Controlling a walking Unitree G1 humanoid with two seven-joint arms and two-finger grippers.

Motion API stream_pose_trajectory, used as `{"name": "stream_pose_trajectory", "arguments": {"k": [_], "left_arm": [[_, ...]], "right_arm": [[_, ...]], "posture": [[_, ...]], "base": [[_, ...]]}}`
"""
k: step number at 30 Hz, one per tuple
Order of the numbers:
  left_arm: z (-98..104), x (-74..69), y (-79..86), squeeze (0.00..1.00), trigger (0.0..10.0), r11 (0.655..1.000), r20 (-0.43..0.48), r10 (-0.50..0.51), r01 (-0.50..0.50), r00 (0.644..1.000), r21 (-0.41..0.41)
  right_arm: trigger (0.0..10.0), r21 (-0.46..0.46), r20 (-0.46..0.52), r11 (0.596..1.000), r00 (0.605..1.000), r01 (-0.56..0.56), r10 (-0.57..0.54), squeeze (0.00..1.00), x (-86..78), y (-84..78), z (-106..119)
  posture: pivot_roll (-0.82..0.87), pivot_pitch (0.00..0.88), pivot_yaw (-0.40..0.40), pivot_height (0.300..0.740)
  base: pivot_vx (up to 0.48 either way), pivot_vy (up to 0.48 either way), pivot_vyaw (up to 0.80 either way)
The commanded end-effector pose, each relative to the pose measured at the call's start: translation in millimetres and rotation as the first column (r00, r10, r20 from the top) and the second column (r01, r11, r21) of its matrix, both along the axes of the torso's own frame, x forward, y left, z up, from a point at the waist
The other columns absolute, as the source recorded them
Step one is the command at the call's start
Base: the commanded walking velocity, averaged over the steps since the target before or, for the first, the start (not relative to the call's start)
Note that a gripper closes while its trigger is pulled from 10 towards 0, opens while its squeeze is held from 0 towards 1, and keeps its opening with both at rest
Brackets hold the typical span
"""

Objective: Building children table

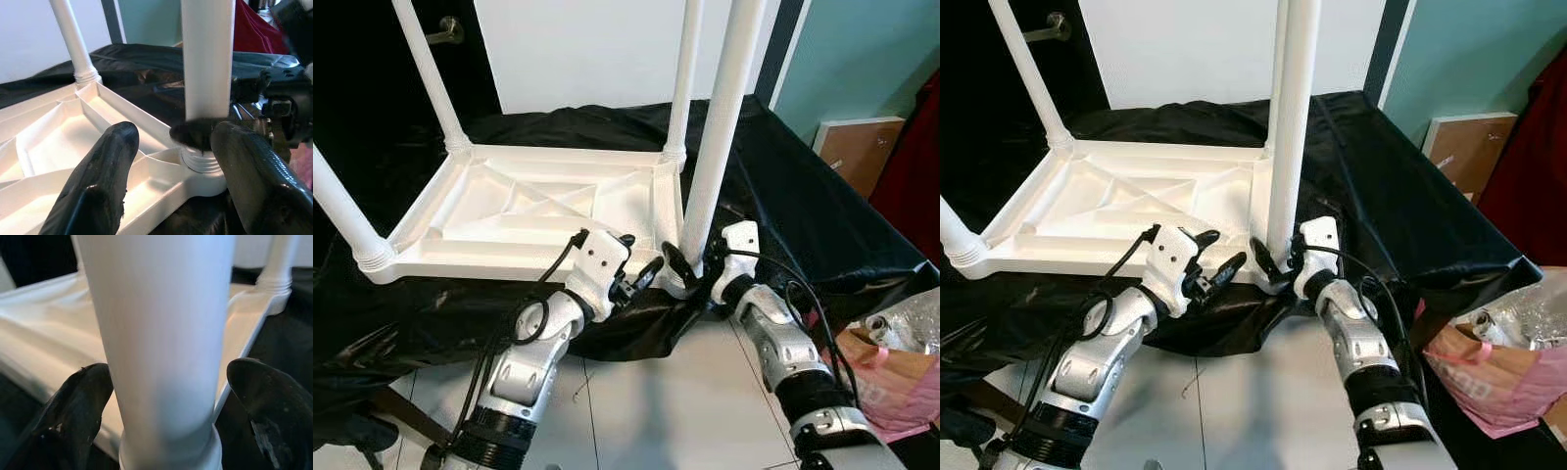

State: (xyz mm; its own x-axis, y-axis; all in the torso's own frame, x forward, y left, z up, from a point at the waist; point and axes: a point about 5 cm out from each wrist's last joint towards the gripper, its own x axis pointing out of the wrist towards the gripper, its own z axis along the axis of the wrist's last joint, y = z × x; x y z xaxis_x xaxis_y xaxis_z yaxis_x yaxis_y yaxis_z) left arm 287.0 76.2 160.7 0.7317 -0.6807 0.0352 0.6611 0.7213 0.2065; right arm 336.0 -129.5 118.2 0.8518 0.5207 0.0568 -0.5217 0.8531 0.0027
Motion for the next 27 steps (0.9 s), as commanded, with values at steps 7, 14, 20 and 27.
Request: {"name": "stream_pose_trajectory", "arguments": {"k": [7,14,20,27], "left_arm": [[-14.7,-9.9,-11.1,0.0,10.0,0.987,-0.096,-0.148,0.153,0.984,0.041],[-22.5,-13.4,-14.5,0.0,10.0,0.977,-0.148,-0.186,0.198,0.971,0.074],[-27.0,-15.1,-13.7,0.0,10.0,0.974,-0.168,-0.196,0.212,0.966,0.084],[-25.5,-8.5,-11.6,0.0,10.0,0.98,-0.148,-0.155,0.171,0.977,0.103]], "right_arm": [[10.0,-0.07,0.021,0.987,0.989,-0.142,0.144,0.0,11.5,3.8,9.4],[4.0,-0.114,0.014,0.98,0.986,-0.164,0.166,0.0,17.7,3.7,9.5],[0.0,-0.123,-0.009,0.979,0.986,-0.164,0.164,0.0,17.2,1.1,3.9],[0.0,-0.114,-0.03,0.981,0.987,-0.16,0.157,0.0,15.1,-1.0,-3.8]], "posture": [[0.01,0.0,-0.02,0.74],[0.02,0.0,-0.022,0.74],[0.02,0.0,-0.02,0.74],[0.01,0.0,-0.017,0.74]], "base": [[0.0,0.0,0.0],[0.0,0.0,0.0],[0.0,0.0,0.0],[0.0,0.0,0.0]]}}
